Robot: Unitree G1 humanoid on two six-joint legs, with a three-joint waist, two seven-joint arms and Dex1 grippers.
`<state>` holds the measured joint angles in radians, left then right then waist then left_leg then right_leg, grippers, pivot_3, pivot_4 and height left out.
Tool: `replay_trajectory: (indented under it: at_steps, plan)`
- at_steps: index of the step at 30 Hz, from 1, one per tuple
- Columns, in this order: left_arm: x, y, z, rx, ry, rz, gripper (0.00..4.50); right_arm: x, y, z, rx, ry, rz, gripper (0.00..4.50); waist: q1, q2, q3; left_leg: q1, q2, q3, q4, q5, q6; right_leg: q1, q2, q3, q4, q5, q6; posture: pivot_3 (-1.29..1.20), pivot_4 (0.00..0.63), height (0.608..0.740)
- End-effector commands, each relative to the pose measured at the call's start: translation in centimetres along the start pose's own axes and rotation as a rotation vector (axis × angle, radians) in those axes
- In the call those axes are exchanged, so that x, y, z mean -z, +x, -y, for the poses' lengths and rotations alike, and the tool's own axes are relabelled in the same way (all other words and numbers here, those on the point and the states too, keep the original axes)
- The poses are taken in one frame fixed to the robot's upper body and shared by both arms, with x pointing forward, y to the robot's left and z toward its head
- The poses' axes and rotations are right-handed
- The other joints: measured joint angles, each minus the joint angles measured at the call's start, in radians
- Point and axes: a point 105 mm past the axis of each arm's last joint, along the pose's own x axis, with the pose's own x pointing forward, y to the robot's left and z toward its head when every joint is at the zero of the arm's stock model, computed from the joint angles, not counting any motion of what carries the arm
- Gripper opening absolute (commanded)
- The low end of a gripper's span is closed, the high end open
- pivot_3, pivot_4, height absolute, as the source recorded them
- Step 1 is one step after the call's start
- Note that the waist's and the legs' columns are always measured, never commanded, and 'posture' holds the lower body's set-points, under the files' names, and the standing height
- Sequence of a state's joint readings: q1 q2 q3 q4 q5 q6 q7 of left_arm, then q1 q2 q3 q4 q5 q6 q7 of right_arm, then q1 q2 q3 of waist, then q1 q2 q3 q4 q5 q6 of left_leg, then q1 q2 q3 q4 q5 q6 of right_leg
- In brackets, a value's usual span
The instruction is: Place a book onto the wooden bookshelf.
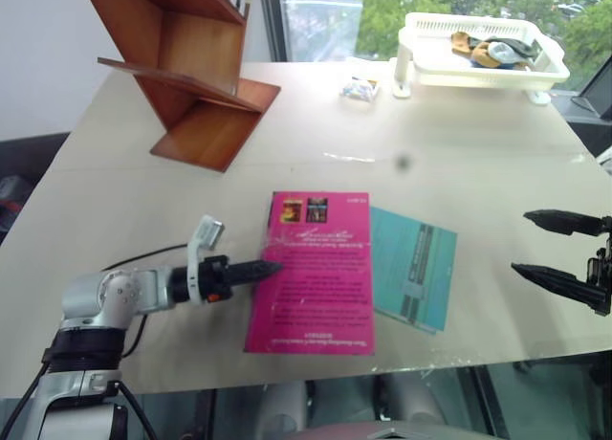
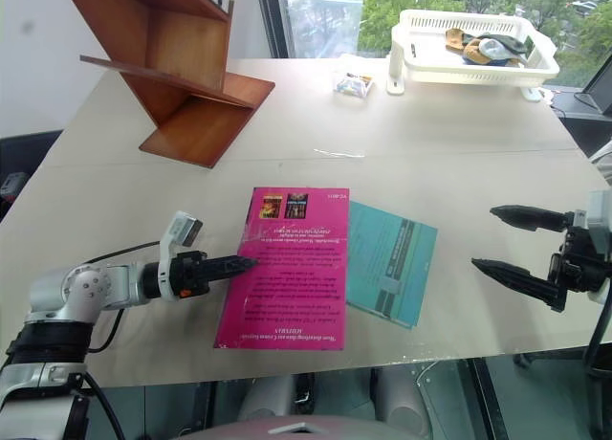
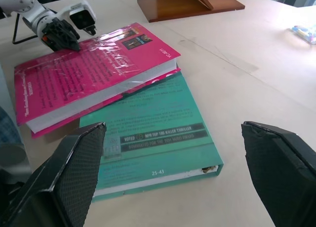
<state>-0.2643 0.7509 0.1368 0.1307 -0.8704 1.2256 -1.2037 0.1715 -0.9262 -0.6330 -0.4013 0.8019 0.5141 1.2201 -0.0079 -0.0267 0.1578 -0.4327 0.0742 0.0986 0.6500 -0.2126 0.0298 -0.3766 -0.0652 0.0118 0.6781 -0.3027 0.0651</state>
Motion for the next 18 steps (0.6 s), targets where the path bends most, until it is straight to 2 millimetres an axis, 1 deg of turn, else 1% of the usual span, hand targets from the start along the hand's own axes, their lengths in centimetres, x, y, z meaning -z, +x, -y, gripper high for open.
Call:
replay_trajectory:
  at_steps: [1, 3, 6, 8, 12, 16, 18]
  plan:
    - [0.2, 0.1, 1.4, 0.063, 0.018, -0.022, 2.91, -0.7, -0.4, 0.2, 0.014, -0.045, 0.013, 4.5, 0.0, 0.0, 0.0, 0.0, 0.0, 0.0, 0.0, 0.0, 0.0, 0.0, 0.0, 0.0, 0.0, 0.0, 0.0, 0.0, 0.15, 0.74]
    - [0.1, 0.1, 1.4, 0.068, 0.015, -0.016, 2.37, -0.7, -0.4, 0.2, 0.014, -0.046, 0.013, 4.5, -0.001, 0.0, 0.0, 0.0, 0.0, 0.0, 0.0, 0.0, 0.0, 0.0, 0.0, 0.0, 0.0, 0.0, 0.0, 0.0, 0.15, 0.74]
    - [-0.1, 0.0, 1.4, 0.069, 0.014, -0.001, 0.96, -0.7, -0.4, 0.3, 0.015, -0.048, 0.012, 4.5, 0.0, 0.0, 0.0, 0.0, 0.0, 0.0, 0.0, 0.0, 0.0, 0.0, 0.0, 0.0, 0.0, 0.0, 0.0, 0.0, 0.15, 0.74]
    - [-0.1, -0.1, 1.4, 0.067, 0.014, 0.002, 0.26, -0.7, -0.4, 0.4, 0.015, -0.049, 0.011, 4.5, 0.0, 0.0, 0.0, 0.0, 0.0, 0.0, 0.0, 0.0, 0.0, 0.0, 0.0, 0.0, 0.0, 0.0, 0.0, 0.0, 0.15, 0.74]
    - [-0.5, -0.3, 1.4, 0.065, 0.013, 0.027, 0.23, -0.6, -0.4, 0.4, 0.014, -0.048, 0.007, 4.5, 0.0, 0.0, 0.0, 0.0, 0.0, 0.0, 0.0, 0.0, 0.0, 0.0, 0.0, 0.0, 0.0, 0.0, 0.0, 0.0, 0.15, 0.74]
    - [-1.0, -0.3, 2.3, 0.101, 0.018, 0.04, 0.23, -0.5, -0.5, 0.5, 0.017, -0.037, 0.009, 4.5, 0.0, 0.0, 0.0, 0.0, 0.0, 0.0, 0.0, 0.0, 0.0, 0.0, 0.0, 0.0, 0.0, 0.0, 0.0, 0.0, 0.15, 0.74]
    - [-1.4, -0.2, 2.8, 0.112, 0.051, 0.047, 0.23, -0.3, -0.5, 0.6, 0.015, -0.017, 0.001, 4.5, 0.0, 0.0, 0.0, 0.0, 0.0, 0.0, 0.0, 0.0, 0.0, 0.0, 0.0, 0.0, 0.0, 0.0, 0.0, 0.0, 0.15, 0.74]
